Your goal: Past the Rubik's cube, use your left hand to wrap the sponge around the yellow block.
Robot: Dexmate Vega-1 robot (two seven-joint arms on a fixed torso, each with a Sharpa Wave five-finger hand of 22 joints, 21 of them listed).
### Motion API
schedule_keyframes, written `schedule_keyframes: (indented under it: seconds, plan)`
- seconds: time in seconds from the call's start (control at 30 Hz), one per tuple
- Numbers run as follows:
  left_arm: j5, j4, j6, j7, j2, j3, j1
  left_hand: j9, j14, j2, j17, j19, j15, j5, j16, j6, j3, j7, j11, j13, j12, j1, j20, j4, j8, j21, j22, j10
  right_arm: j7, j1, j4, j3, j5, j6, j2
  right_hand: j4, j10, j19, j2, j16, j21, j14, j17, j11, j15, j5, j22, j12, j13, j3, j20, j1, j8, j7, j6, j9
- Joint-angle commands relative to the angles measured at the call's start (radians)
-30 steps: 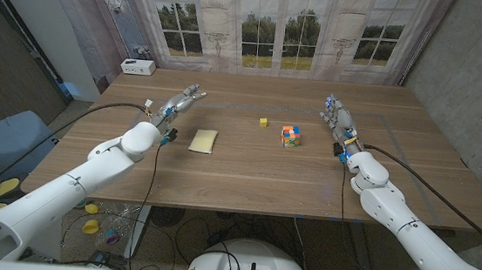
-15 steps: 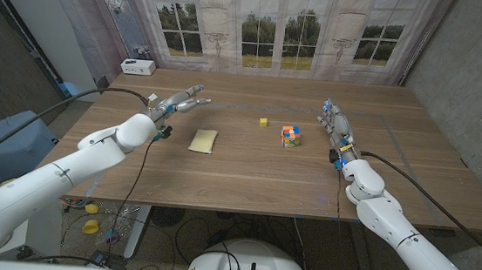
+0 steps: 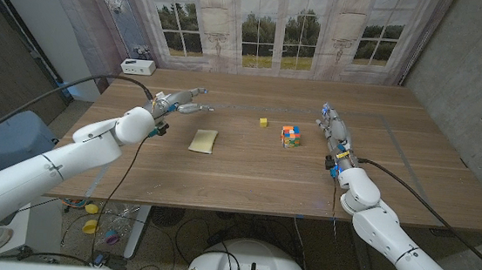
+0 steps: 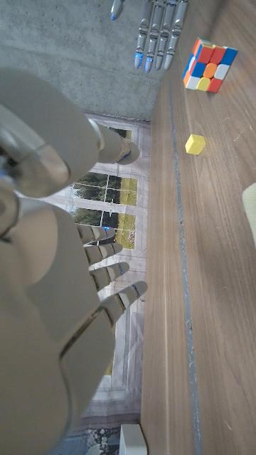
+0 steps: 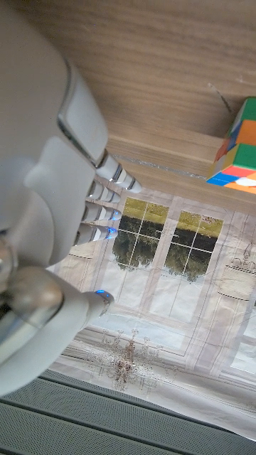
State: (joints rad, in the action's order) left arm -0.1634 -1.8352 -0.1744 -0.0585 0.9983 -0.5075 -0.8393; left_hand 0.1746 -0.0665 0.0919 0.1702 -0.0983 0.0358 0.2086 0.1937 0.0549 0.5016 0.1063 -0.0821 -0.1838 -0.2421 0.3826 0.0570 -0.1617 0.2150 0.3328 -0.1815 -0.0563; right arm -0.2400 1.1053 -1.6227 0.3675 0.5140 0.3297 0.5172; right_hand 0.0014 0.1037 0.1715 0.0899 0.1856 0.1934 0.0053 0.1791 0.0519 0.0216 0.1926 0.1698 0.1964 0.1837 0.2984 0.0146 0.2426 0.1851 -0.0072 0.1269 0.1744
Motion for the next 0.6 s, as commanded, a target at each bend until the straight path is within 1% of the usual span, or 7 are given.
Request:
schedule_keyframes:
  seconds: [0.03,0.2,0.4,0.43,0.5,0.53,0.6]
  plan:
    - [-0.135,-0.118,-0.103,0.060,0.063,-0.010,-0.016,0.004,-0.018,0.013,0.001,-0.013,0.019,0.011,0.006,0.012,0.000,0.000,0.002,-0.006,-0.005,0.025,0.000,-0.011,0.003,-0.004,-0.003,-0.015,-0.037,0.047,-0.056,-0.002,-0.044,0.014,0.005,-0.003,0.011,0.004,-0.003,0.007,0.003,0.001,0.005,0.000,0.005,0.004,0.005,0.004,0.005,0.000,0.003,-0.007,0.005,0.001,0.005,0.004]
    - [-0.178,-0.162,-0.154,0.093,0.081,-0.011,-0.023,0.004,-0.021,0.032,0.002,-0.017,0.015,0.020,0.003,0.018,-0.007,-0.001,0.005,-0.006,-0.003,0.049,0.003,-0.015,0.001,-0.007,-0.003,-0.022,-0.056,0.058,-0.080,-0.002,-0.078,0.011,0.013,-0.004,0.013,0.004,-0.003,0.007,0.003,0.002,0.005,0.002,0.006,0.004,0.005,0.005,0.006,0.000,0.003,-0.008,0.006,-0.001,0.008,0.004]
    - [-0.233,-0.195,-0.200,0.136,0.091,-0.023,-0.018,0.005,-0.032,0.052,0.002,-0.027,0.013,0.031,0.002,0.026,-0.018,-0.008,0.013,-0.007,-0.003,0.076,-0.007,-0.015,-0.001,-0.011,-0.003,-0.035,-0.084,0.073,-0.119,-0.005,-0.121,-0.005,0.025,-0.005,0.019,0.005,-0.004,0.008,0.004,0.004,0.005,0.001,0.006,0.004,0.005,0.006,0.006,-0.001,0.004,-0.008,0.007,-0.002,0.012,0.004]
    - [-0.253,-0.203,-0.216,0.157,0.091,-0.033,-0.008,0.005,-0.033,0.056,0.002,-0.029,0.015,0.033,0.001,0.026,-0.020,-0.009,0.013,-0.007,-0.002,0.081,-0.014,-0.015,-0.002,-0.011,-0.003,-0.035,-0.093,0.078,-0.134,-0.006,-0.136,-0.012,0.030,-0.006,0.020,0.005,-0.005,0.008,0.004,0.006,0.005,0.000,0.006,0.004,0.005,0.006,0.006,-0.001,0.005,-0.008,0.007,-0.002,0.013,0.004]
    - [-0.267,-0.207,-0.224,0.171,0.090,-0.037,-0.003,0.005,-0.035,0.064,0.002,-0.042,0.017,0.040,-0.001,0.027,-0.027,-0.011,0.015,-0.007,0.001,0.096,-0.042,-0.013,-0.005,-0.010,-0.003,-0.036,-0.097,0.080,-0.142,-0.007,-0.143,-0.016,0.032,-0.006,0.020,0.006,-0.005,0.008,0.004,0.006,0.005,0.000,0.006,0.004,0.004,0.006,0.006,-0.001,0.005,-0.008,0.007,-0.002,0.013,0.004]
    - [-0.283,-0.212,-0.237,0.195,0.088,-0.048,0.008,0.005,-0.039,0.068,0.003,-0.051,0.018,0.045,0.000,0.025,-0.032,-0.012,0.017,-0.008,0.003,0.105,-0.054,-0.013,-0.008,-0.009,-0.002,-0.037,-0.102,0.085,-0.154,-0.008,-0.154,-0.016,0.036,-0.006,0.021,0.007,-0.005,0.008,0.004,0.007,0.005,0.000,0.006,0.004,0.004,0.007,0.006,-0.001,0.005,-0.007,0.007,-0.002,0.013,0.004]
    - [-0.294,-0.215,-0.245,0.210,0.086,-0.052,0.012,0.005,-0.041,0.070,0.003,-0.056,0.019,0.048,0.000,0.025,-0.034,-0.012,0.017,-0.008,0.004,0.110,-0.060,-0.012,-0.009,-0.009,-0.002,-0.036,-0.104,0.087,-0.159,-0.009,-0.161,-0.017,0.036,-0.007,0.021,0.008,-0.005,0.009,0.004,0.009,0.004,0.001,0.008,0.004,0.004,0.006,0.006,-0.001,0.005,-0.007,0.007,-0.002,0.014,0.004]
